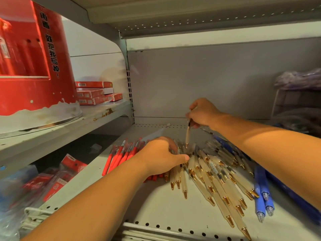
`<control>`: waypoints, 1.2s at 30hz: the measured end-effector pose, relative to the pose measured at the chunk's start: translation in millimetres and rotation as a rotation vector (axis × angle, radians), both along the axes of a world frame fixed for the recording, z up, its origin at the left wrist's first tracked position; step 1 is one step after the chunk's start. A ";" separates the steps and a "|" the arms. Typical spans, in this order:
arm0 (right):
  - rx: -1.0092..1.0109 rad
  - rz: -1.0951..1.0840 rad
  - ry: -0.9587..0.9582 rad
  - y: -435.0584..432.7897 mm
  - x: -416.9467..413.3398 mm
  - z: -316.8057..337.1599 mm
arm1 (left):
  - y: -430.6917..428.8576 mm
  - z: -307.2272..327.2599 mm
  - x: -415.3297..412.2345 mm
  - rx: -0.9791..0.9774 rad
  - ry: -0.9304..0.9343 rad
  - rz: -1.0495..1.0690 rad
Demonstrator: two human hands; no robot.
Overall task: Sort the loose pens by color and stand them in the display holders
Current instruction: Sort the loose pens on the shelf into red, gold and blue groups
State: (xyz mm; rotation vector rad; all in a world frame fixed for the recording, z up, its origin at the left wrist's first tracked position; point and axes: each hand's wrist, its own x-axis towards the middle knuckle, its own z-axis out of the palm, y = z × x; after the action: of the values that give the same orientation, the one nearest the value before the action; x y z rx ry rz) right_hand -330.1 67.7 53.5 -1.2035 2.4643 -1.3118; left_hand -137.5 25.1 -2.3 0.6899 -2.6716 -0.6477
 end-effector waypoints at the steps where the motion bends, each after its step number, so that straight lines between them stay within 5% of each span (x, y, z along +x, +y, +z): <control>1: -0.048 0.002 -0.040 5.9 0.6 3.1 | -0.3 1.5 0.8 -0.006 -0.004 -0.006; 5: 0.003 0.127 -0.114 27.9 17.8 -2.4 | -2.3 5.4 2.4 0.091 0.071 0.027; 10: 0.231 0.299 0.068 34.0 49.6 -21.7 | 7.2 0.6 -2.6 0.256 0.100 0.052; 15: 0.487 0.153 0.398 42.3 41.7 -20.9 | 8.1 -4.3 -10.9 0.142 -0.002 0.109; 19: 0.817 0.133 0.290 55.4 23.5 -30.0 | 7.8 -3.5 -11.2 0.225 0.017 0.128; 25: 0.786 0.135 0.078 50.0 14.1 -37.3 | 8.6 -3.4 -11.3 0.170 0.065 0.051; 36: 0.693 0.117 0.270 44.1 18.3 -47.3 | 8.9 -6.7 -6.0 0.064 0.044 -0.026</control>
State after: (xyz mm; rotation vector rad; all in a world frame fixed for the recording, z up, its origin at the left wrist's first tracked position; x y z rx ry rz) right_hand -311.8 111.8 6.2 -1.3420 2.6114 -0.2116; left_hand -143.5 34.0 -9.0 0.6506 -2.6336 -0.7492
